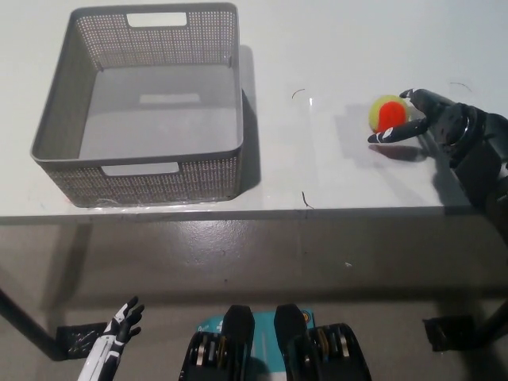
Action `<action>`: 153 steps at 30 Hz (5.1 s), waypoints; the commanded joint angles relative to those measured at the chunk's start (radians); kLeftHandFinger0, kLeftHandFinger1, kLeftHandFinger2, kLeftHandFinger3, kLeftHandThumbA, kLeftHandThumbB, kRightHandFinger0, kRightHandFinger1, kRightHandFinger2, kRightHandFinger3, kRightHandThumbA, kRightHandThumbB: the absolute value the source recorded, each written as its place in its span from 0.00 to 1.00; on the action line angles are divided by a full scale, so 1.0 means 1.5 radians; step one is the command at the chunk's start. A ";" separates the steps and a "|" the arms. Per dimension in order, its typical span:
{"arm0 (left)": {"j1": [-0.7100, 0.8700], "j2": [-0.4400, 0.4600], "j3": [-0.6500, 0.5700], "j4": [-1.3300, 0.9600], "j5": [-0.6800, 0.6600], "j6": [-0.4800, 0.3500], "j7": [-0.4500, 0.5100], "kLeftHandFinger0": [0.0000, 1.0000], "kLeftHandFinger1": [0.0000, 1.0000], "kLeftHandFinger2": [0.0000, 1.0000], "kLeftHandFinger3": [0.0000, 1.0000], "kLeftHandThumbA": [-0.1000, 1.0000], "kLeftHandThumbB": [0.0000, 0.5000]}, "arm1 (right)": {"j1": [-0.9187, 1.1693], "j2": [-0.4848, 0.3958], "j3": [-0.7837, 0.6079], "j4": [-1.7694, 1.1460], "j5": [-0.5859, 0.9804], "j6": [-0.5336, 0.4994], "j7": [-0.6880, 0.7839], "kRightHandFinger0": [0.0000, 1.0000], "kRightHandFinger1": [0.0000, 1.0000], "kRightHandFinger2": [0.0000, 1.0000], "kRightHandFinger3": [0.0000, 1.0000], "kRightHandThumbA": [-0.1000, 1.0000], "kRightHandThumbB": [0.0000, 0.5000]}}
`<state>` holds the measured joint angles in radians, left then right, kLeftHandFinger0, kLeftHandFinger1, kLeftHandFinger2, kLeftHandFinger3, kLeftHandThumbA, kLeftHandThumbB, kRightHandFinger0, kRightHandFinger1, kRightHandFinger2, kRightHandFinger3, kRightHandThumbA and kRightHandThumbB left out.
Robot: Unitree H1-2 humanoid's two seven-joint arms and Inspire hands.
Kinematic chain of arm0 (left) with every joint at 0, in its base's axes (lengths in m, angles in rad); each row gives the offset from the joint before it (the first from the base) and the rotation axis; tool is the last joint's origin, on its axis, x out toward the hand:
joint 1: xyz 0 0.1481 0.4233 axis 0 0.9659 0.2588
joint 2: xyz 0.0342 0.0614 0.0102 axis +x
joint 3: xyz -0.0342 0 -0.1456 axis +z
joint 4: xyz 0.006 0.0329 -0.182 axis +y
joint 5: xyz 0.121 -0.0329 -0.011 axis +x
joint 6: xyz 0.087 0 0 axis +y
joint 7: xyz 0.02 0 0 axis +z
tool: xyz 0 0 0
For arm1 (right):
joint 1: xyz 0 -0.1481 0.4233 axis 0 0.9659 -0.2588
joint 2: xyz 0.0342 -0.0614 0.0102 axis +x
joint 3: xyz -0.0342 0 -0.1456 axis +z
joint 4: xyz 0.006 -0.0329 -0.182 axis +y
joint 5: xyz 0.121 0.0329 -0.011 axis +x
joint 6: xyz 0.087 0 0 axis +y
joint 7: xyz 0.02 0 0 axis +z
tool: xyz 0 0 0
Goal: Use the right hand to pick up a tennis ball and put it into a container on the left side
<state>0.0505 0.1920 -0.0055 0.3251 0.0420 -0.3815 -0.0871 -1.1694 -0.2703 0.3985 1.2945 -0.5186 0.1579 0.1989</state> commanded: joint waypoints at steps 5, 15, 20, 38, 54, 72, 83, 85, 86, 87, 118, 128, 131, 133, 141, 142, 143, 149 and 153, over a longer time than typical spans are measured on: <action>-0.005 0.009 -0.002 -0.006 0.003 -0.016 -0.006 1.00 1.00 1.00 1.00 1.00 0.56 | -0.042 -0.006 0.005 0.000 0.002 -0.026 -0.026 1.00 1.00 1.00 1.00 1.00 0.97; -0.005 0.010 -0.002 -0.011 0.006 -0.009 -0.007 1.00 1.00 1.00 1.00 1.00 0.59 | -0.045 0.000 0.005 0.017 0.004 -0.042 -0.042 1.00 1.00 1.00 1.00 1.00 0.95; -0.009 0.010 -0.002 -0.005 0.004 -0.015 -0.009 1.00 1.00 1.00 1.00 1.00 0.59 | -0.033 0.008 -0.055 0.029 0.055 -0.069 -0.117 0.82 0.83 0.91 0.95 0.81 0.50; -0.020 0.013 -0.006 -0.009 0.014 -0.013 -0.013 1.00 1.00 1.00 1.00 1.00 0.62 | 0.003 0.008 -0.110 0.049 0.088 -0.147 -0.238 0.14 0.26 0.46 0.43 0.68 0.00; -0.026 0.012 -0.004 -0.006 0.023 -0.013 -0.007 1.00 1.00 1.00 1.00 0.99 0.59 | -0.039 0.035 -0.301 -0.021 0.245 -0.193 -0.190 0.00 0.26 0.53 0.32 0.75 0.01; -0.025 0.012 -0.004 -0.008 0.023 -0.008 -0.008 1.00 1.00 1.00 1.00 1.00 0.61 | -0.101 0.124 -0.289 -0.122 0.260 -0.138 -0.170 0.00 0.13 0.50 0.48 0.61 0.00; -0.027 0.012 -0.008 -0.006 0.019 -0.006 -0.016 1.00 1.00 1.00 1.00 1.00 0.63 | -0.151 0.209 -0.234 -0.055 0.240 -0.165 -0.191 0.00 0.08 0.35 0.15 0.57 0.00; -0.028 0.012 -0.009 -0.005 0.017 -0.011 -0.017 1.00 1.00 1.00 1.00 1.00 0.61 | -0.162 0.232 -0.220 -0.030 0.232 -0.177 -0.205 0.00 0.11 0.40 0.44 0.60 0.00; -0.027 0.013 -0.010 -0.007 0.020 -0.009 -0.018 1.00 1.00 1.00 1.00 1.00 0.59 | -0.167 0.241 -0.218 -0.023 0.236 -0.171 -0.203 0.00 0.09 0.36 0.31 0.61 0.00; -0.027 0.015 -0.011 -0.009 0.021 -0.008 -0.018 1.00 1.00 1.00 1.00 1.00 0.59 | -0.171 0.248 -0.216 -0.017 0.237 -0.169 -0.203 0.00 0.08 0.36 0.22 0.63 0.00; -0.049 0.018 -0.029 -0.020 0.006 0.036 -0.050 1.00 1.00 1.00 1.00 0.99 0.72 | -0.175 0.281 -0.040 0.021 0.130 -0.144 -0.220 1.00 1.00 1.00 1.00 1.00 0.88; -0.050 0.016 -0.032 -0.011 0.010 0.023 -0.051 1.00 1.00 1.00 1.00 0.98 0.69 | -0.167 0.247 -0.056 -0.052 0.142 -0.140 -0.208 1.00 1.00 1.00 1.00 1.00 0.91; -0.052 0.018 -0.032 -0.004 0.013 0.018 -0.049 1.00 1.00 1.00 1.00 0.99 0.68 | -0.153 0.229 -0.077 -0.108 0.159 -0.143 -0.208 1.00 1.00 1.00 1.00 1.00 0.96; -0.051 0.017 -0.032 -0.009 0.006 0.024 -0.052 1.00 1.00 1.00 1.00 0.98 0.69 | -0.135 0.205 -0.095 -0.170 0.166 -0.149 -0.203 1.00 1.00 1.00 1.00 1.00 0.91; -0.039 0.017 -0.036 -0.001 0.020 0.000 -0.043 1.00 1.00 1.00 1.00 0.98 0.61 | 0.006 0.105 -0.163 -0.566 0.193 -0.052 -0.141 1.00 1.00 1.00 1.00 1.00 0.79; -0.040 0.016 -0.036 -0.001 0.023 0.001 -0.040 1.00 1.00 1.00 1.00 0.99 0.62 | 0.023 0.093 -0.169 -0.607 0.194 -0.042 -0.135 1.00 1.00 1.00 1.00 1.00 0.77; -0.038 0.016 -0.036 -0.003 0.025 0.004 -0.039 1.00 1.00 1.00 1.00 0.99 0.63 | 0.038 0.084 -0.174 -0.642 0.195 -0.031 -0.130 1.00 1.00 1.00 1.00 1.00 0.77; -0.028 0.014 -0.035 0.005 0.022 -0.003 -0.038 1.00 1.00 1.00 1.00 0.99 0.62 | 0.163 0.027 -0.236 -0.872 0.242 -0.003 -0.111 1.00 1.00 1.00 1.00 1.00 0.85; -0.018 0.011 -0.033 0.005 0.020 -0.008 -0.035 1.00 1.00 1.00 1.00 1.00 0.62 | 0.278 0.011 -0.279 -1.022 0.309 -0.009 -0.112 1.00 1.00 1.00 1.00 1.00 0.68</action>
<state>-0.0081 0.2023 -0.0574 0.3471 0.0680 -0.3284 -0.1526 -0.9194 -0.1118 0.1601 0.4345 -0.2521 0.0362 -0.0628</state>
